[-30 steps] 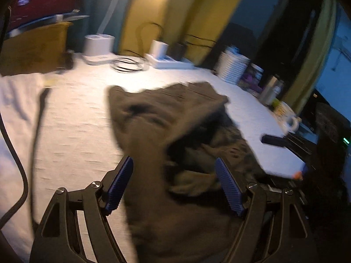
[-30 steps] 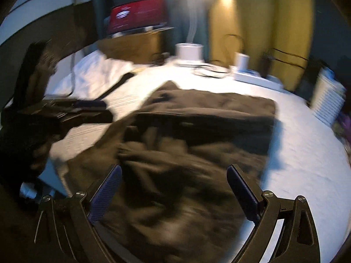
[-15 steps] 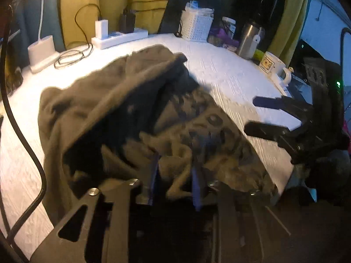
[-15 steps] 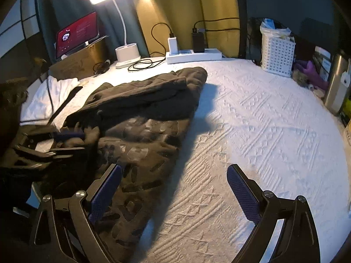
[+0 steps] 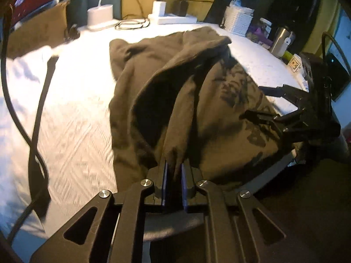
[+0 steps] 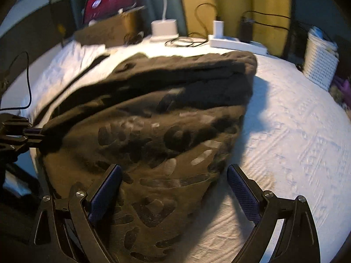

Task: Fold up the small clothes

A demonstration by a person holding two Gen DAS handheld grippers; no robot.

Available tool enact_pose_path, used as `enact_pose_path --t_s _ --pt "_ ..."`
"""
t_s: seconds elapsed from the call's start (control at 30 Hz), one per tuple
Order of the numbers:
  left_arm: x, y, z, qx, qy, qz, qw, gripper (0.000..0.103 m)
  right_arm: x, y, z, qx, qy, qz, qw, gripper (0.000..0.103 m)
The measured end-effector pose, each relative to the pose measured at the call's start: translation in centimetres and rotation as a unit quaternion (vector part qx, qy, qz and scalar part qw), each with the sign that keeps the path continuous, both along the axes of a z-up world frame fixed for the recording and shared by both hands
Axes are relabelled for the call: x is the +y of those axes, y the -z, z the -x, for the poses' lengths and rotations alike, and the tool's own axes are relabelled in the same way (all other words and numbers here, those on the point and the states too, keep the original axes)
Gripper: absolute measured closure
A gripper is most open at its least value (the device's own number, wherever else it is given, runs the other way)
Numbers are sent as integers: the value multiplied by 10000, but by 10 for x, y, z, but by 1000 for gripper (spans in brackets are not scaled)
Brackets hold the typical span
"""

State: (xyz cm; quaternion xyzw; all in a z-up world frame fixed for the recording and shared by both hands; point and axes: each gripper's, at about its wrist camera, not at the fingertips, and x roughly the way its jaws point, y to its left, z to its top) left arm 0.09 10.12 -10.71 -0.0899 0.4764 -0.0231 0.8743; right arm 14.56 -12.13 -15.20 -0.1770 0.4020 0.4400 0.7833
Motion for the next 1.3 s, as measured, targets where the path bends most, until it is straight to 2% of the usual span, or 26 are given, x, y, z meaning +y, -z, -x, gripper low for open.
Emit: enact_pose_path --t_s 0.03,0.2,0.23,0.3,0.33,0.4,0.43,0.47,0.77,0.97,1.3 --pt "2 0 2 15 -2 22 10000 91 0 0 0 -2 7 15 10000 6" --pt "10 -16 8 -46 96 -51 9999 89 -2 0 -1 42 53 6 10000 6" --pt "11 -22 7 -133 36 -84 9999 89 -3 -1 -2 47 65 -7 10000 6" --pt "17 -39 10 -561 -177 -30 9983 89 -3 -4 -5 55 95 -56 9999 6" --pt "20 -45 9 -694 -198 14 9974 86 -3 -5 -7 40 110 -79 9999 6" --pt "18 -56 5 -927 -170 -39 9955 68 -4 -9 -9 -9 123 -126 9998 6" --pt "17 -58 3 -976 -149 -109 9951 53 -4 -11 -10 -19 132 -152 9998 6" --pt "14 -58 -3 -985 -127 -219 9948 48 -5 -12 -13 -30 148 -175 9997 6" --pt "-9 -48 -66 -808 298 -593 9945 48 -19 -21 -41 -65 418 -319 9986 6" --pt "-38 -51 -111 -831 812 -843 9896 48 -34 -18 -66 22 684 -376 9969 6" --pt "-70 -44 -175 -695 1316 -1222 9813 48 -48 -14 -104 101 893 -493 9947 6"
